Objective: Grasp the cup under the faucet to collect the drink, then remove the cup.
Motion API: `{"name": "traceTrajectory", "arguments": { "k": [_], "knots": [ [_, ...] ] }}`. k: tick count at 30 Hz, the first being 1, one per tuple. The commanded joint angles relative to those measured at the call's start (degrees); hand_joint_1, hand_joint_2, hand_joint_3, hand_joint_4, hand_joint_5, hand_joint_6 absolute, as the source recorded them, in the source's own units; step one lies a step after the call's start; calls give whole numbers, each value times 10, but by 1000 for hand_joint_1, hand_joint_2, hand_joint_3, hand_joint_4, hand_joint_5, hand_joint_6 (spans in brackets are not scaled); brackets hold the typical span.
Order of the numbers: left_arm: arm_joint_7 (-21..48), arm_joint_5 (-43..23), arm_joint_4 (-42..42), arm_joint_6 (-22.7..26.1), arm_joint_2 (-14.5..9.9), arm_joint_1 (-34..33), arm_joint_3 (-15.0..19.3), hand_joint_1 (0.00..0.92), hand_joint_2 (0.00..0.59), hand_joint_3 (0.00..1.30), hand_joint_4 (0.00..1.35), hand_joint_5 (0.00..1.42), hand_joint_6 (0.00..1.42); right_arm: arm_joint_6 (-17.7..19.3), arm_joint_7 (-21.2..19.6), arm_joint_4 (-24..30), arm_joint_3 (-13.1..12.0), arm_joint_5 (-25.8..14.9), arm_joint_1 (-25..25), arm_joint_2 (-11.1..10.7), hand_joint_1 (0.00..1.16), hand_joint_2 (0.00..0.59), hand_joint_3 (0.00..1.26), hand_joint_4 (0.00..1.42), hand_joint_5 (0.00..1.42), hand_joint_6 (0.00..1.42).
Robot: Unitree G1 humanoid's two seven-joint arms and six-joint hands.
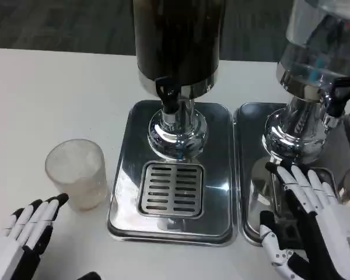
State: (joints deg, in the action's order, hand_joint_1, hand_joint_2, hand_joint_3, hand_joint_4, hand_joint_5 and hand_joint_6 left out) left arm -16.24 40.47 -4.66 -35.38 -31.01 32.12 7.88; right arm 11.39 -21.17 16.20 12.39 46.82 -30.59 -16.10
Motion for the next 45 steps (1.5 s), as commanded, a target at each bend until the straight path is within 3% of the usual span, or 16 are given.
{"name": "traceTrajectory", "arguments": {
  "k": [1, 7, 19, 26, 45],
  "knots": [
    [-8, -10, 1, 2, 1, 6, -2, 0, 76, 0, 0, 0, 0, 6, -5, 3, -4, -3, -3, 0, 280, 495, 115, 54, 4, 17],
    [-5, -40, -19, -11, -13, 1, 12, 0, 75, 0, 0, 0, 0, -7, 3, 11, 15, 10, 3, 17, 279, 494, 115, 54, 4, 17],
    [-15, -92, -67, -53, -13, -31, 30, 0, 56, 0, 0, 0, 56, -7, -9, 7, 11, 11, 1, 31, 277, 494, 115, 63, 14, 25],
    [-21, -96, -72, -52, -2, -48, 32, 0, 40, 0, 0, 0, 115, 12, -7, -8, -4, -9, 3, 14, 276, 494, 122, 64, 15, 30],
    [53, -170, -216, -87, -41, -182, 4, 0, 0, 0, 0, 26, 192, 15, 0, -12, -1, -18, 12, 11, 274, 494, 138, 73, 26, 58]
  ]
}}
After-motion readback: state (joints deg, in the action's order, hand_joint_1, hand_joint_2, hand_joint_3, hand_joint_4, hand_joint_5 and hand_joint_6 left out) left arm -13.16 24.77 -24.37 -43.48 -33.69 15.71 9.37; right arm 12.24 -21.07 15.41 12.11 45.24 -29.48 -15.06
